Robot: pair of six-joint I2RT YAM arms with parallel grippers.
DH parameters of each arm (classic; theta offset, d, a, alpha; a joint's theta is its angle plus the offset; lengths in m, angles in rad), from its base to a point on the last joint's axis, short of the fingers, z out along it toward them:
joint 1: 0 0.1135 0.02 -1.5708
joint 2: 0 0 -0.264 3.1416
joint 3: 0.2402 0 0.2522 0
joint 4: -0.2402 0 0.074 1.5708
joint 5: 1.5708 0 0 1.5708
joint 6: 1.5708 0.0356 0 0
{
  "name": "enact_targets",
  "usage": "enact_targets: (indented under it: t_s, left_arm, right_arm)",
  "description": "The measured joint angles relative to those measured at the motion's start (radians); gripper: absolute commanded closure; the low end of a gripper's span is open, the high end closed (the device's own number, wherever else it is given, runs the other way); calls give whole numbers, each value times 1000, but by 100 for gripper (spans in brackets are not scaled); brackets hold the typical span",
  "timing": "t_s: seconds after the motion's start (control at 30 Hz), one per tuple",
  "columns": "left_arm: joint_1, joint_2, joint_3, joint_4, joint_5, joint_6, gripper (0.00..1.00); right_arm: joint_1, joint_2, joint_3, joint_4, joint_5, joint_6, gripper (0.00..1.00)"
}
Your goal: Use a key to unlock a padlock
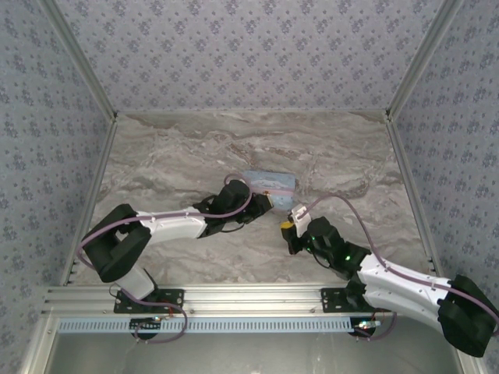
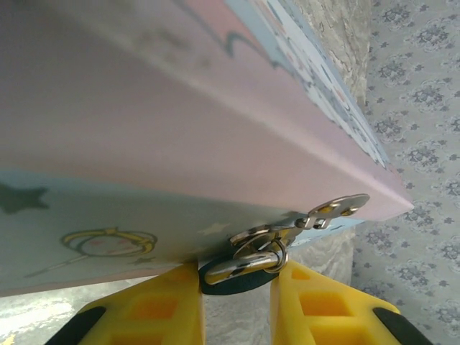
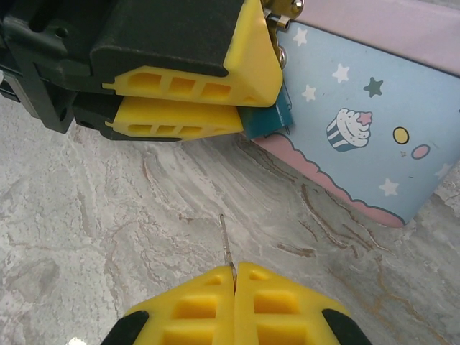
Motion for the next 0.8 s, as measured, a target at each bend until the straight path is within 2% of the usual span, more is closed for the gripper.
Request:
enact_targets:
  t_s: [0.3, 0.53, 0.8]
  left_arm:
    - [0, 0, -6, 14, 0, -23, 76]
    - [0, 0, -9, 24, 1, -32, 76]
    - [-1, -4, -10, 25, 1, -37, 76]
  right_arm:
    - [-104, 15, -14, 66, -98, 0, 100]
    - [-186, 81, -14, 119, -195, -2, 100]
    - [-233, 175, -13, 193, -284, -3, 100]
